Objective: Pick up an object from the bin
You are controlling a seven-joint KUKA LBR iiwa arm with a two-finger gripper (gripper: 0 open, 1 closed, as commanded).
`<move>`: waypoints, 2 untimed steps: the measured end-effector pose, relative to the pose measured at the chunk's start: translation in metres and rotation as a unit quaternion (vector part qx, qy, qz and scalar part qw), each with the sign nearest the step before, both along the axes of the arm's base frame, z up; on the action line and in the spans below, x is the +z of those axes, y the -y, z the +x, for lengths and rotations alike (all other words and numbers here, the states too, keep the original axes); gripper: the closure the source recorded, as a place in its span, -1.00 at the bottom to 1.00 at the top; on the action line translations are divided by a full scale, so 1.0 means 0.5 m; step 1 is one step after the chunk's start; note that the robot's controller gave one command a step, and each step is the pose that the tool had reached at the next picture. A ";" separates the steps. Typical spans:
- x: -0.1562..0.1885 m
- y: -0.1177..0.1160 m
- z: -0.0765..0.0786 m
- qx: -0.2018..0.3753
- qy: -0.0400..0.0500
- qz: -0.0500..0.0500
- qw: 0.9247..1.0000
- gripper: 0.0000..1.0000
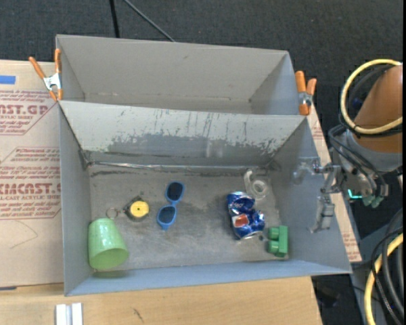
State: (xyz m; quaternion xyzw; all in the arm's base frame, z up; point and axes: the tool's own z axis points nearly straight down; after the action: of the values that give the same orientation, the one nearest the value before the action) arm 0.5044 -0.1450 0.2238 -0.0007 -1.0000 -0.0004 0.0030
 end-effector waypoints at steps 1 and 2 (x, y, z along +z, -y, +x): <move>-0.291 -0.070 -0.049 0.009 0.004 0.000 1.000 -1.00; -0.286 -0.068 -0.049 0.010 0.003 0.000 1.000 1.00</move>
Offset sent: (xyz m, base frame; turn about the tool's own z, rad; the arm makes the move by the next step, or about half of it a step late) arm -0.0244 0.0335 -0.1423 -0.0194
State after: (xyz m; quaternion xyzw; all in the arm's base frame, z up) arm 0.4800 -0.1108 0.0808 0.0092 -1.0000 0.0001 0.0000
